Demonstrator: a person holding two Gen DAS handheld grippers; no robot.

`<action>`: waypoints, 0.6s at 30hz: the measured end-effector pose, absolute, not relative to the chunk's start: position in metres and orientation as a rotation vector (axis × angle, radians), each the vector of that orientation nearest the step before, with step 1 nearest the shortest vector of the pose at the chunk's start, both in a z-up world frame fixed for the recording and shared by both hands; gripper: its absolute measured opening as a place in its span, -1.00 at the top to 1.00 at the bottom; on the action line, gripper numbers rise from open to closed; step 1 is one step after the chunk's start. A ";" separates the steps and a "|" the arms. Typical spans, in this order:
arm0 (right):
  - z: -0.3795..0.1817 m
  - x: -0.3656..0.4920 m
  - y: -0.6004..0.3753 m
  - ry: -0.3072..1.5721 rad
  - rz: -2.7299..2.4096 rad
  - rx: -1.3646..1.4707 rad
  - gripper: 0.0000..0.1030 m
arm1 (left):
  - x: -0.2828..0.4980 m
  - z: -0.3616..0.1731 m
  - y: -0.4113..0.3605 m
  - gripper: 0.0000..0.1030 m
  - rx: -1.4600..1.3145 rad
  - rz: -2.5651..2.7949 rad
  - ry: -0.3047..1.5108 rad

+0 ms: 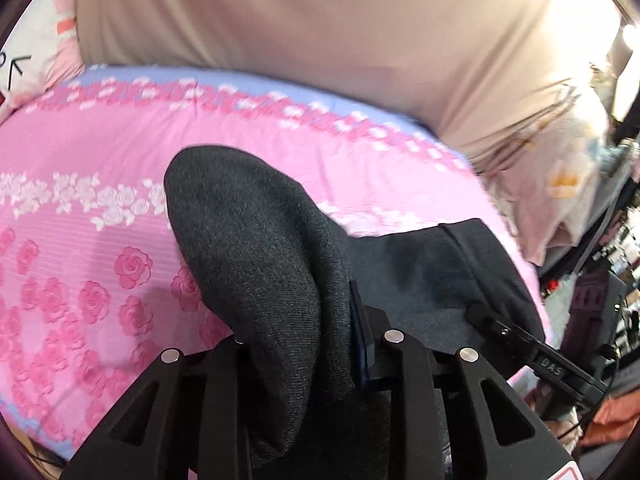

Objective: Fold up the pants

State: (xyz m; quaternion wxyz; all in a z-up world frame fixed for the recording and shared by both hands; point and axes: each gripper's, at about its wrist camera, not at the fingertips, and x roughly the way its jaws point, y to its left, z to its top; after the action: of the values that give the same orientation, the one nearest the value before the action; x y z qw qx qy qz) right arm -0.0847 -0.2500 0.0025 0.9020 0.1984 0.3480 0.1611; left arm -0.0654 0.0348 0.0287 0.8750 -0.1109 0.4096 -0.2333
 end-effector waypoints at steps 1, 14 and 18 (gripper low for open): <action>0.010 -0.092 -0.249 0.703 0.339 0.402 0.39 | -0.075 0.039 0.037 0.56 -0.224 -0.499 0.838; 0.148 -0.136 -0.239 0.299 0.398 0.262 0.39 | -0.139 0.179 0.045 0.54 -0.058 -0.532 0.428; 0.188 -0.131 -0.233 0.173 0.391 0.217 0.39 | -0.143 0.219 0.043 0.53 -0.011 -0.509 0.282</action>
State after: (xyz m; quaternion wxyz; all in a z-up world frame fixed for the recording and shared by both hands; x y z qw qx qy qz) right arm -0.1315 -0.2330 0.1881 0.9714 0.1073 0.0858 0.1935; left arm -0.1426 0.0426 0.2193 0.9580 -0.0053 0.1391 -0.2509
